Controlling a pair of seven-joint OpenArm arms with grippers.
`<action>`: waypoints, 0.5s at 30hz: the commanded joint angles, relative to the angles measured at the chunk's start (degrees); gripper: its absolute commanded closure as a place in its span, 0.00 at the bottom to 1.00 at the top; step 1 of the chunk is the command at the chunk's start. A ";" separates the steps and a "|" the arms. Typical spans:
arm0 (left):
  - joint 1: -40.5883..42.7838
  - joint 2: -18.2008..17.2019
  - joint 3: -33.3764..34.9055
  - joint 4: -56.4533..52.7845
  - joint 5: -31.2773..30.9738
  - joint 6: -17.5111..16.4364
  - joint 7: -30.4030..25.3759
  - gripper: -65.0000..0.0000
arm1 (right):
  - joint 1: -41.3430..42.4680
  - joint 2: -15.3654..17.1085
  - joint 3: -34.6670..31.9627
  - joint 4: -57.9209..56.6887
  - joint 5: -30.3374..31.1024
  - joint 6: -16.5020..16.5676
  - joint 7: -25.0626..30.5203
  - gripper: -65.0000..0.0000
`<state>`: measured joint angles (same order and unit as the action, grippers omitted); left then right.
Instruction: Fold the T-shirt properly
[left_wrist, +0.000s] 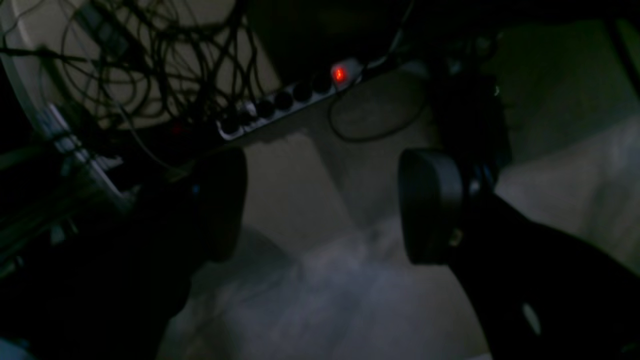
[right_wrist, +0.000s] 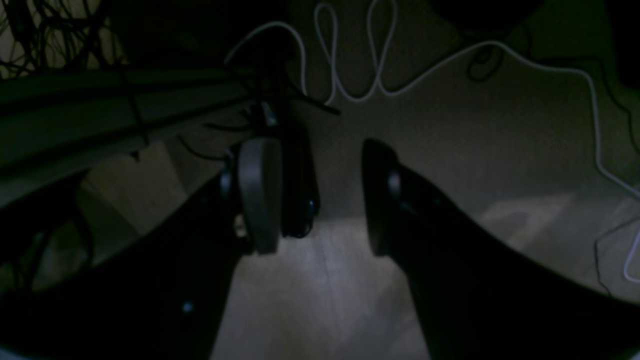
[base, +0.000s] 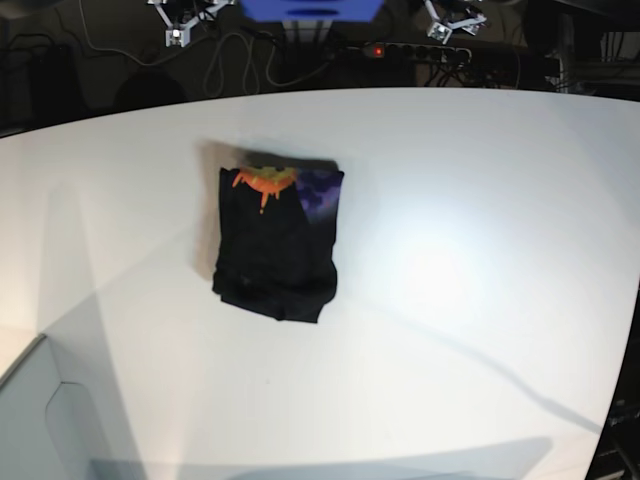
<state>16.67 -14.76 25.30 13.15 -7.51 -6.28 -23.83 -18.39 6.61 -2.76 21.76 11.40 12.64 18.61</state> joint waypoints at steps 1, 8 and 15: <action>0.26 -0.05 0.15 0.00 0.17 -0.35 -0.03 0.30 | 0.41 0.47 0.00 0.26 0.07 0.06 0.51 0.63; -0.53 0.57 0.06 0.17 -0.18 -0.35 -2.49 0.30 | 3.23 0.55 0.00 -4.13 -0.01 0.06 0.33 0.63; -2.12 2.59 -0.29 -0.18 -0.27 -0.35 -2.49 0.30 | 3.49 0.29 0.08 -4.92 0.25 0.06 -0.19 0.62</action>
<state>14.28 -11.66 25.17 12.86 -7.55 -6.87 -25.71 -14.33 6.50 -2.79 16.82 11.44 12.64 17.87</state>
